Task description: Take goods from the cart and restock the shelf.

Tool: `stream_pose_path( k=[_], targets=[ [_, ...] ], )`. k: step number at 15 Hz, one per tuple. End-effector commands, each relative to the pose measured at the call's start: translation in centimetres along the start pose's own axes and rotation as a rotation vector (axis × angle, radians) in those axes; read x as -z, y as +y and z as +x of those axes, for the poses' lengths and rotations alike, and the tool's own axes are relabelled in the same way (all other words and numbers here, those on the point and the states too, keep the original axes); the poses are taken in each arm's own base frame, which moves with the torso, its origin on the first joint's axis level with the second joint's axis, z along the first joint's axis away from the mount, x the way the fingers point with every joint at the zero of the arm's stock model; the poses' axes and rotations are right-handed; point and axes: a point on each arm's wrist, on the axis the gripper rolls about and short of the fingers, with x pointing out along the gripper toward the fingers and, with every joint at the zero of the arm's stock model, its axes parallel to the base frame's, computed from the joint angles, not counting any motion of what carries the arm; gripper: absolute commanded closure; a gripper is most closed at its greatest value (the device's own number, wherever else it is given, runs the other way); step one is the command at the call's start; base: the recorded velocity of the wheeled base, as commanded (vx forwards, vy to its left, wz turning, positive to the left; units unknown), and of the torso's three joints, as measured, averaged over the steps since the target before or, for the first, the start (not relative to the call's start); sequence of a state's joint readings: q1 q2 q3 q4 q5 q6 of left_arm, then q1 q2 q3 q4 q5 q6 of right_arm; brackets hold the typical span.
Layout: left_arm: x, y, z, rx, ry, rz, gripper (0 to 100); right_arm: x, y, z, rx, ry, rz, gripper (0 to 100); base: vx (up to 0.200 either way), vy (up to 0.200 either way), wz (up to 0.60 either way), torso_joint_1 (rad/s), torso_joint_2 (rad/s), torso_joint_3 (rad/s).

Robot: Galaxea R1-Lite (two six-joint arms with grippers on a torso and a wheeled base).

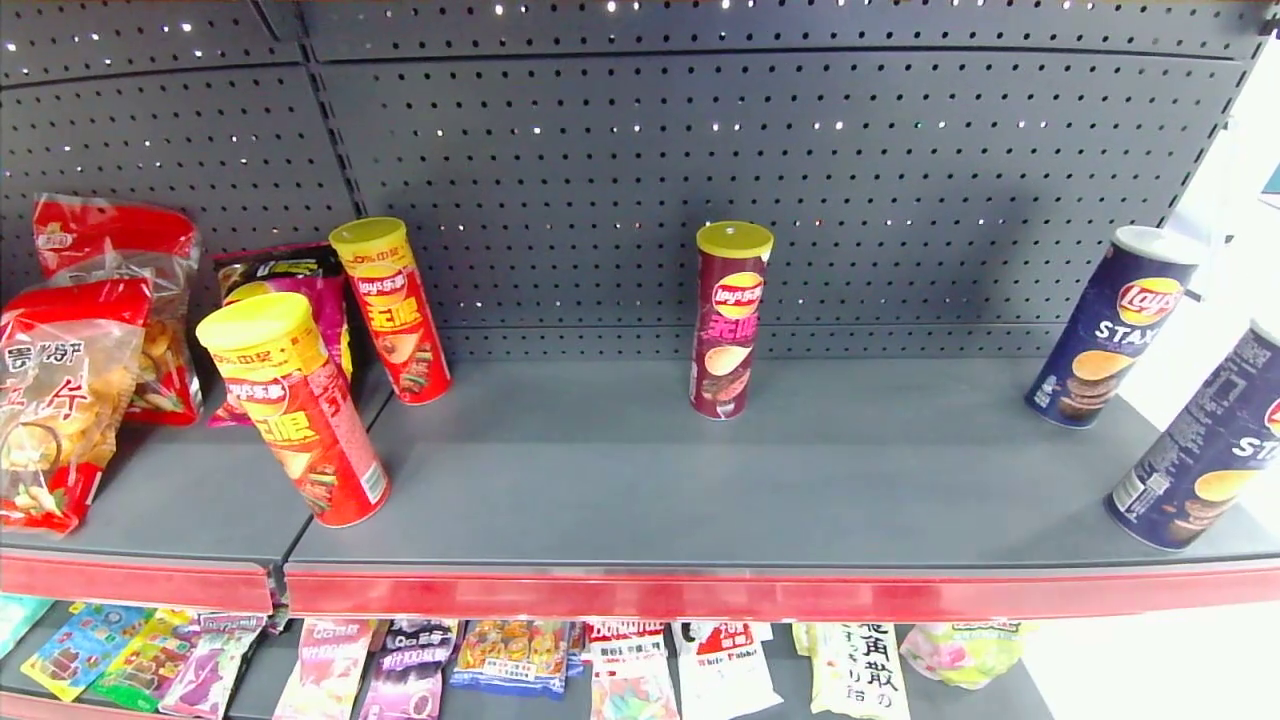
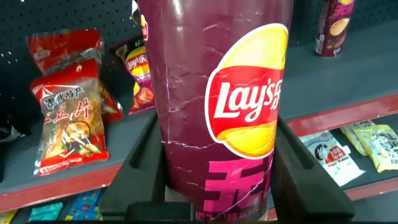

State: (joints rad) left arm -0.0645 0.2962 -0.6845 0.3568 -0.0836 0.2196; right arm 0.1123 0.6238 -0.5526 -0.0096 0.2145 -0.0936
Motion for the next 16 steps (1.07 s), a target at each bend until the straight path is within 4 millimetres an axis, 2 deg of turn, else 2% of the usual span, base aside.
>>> stream_pose_path(
  k=[1,2,3,4,8,9,13,16],
  targets=[
    [-0.1,0.1,0.7,0.003,0.033,-0.008,100,-6.6,0.2,13.4,-0.263,0.132,-0.030,0,0.000,0.000,0.00,0.000,0.00,0.000],
    [-0.1,0.1,0.7,0.004,0.030,-0.007,100,-6.9,0.4,14.9,-0.286,0.142,-0.031,0,0.000,0.000,0.00,0.000,0.00,0.000],
    [-0.2,0.1,0.7,0.004,0.028,-0.007,100,-7.2,0.9,17.2,-0.342,0.158,-0.026,0,0.000,0.000,0.00,0.000,0.00,0.000],
    [-0.1,0.1,0.7,0.003,0.027,-0.007,100,-6.4,1.2,19.9,-0.385,0.201,-0.022,0,0.000,0.000,0.00,0.000,0.00,0.000],
    [0.0,0.1,0.4,-0.008,0.018,-0.006,100,-4.3,2.7,25.4,-0.429,0.165,-0.030,0,0.000,0.000,0.00,0.000,0.00,0.000],
    [0.0,0.0,0.3,-0.010,0.017,-0.006,100,-3.8,3.3,26.3,-0.441,0.150,-0.031,0,0.000,0.000,0.00,0.000,0.00,0.000],
    [0.0,0.0,0.3,-0.013,0.018,-0.006,100,-3.3,4.5,27.1,-0.475,0.154,-0.035,0,0.000,0.000,0.00,0.000,0.00,0.000],
    [-0.1,0.1,0.4,-0.013,0.018,-0.006,100,-2.9,4.6,28.4,-0.440,0.163,-0.037,0,0.000,0.000,0.00,0.000,0.00,0.000]
  ],
)
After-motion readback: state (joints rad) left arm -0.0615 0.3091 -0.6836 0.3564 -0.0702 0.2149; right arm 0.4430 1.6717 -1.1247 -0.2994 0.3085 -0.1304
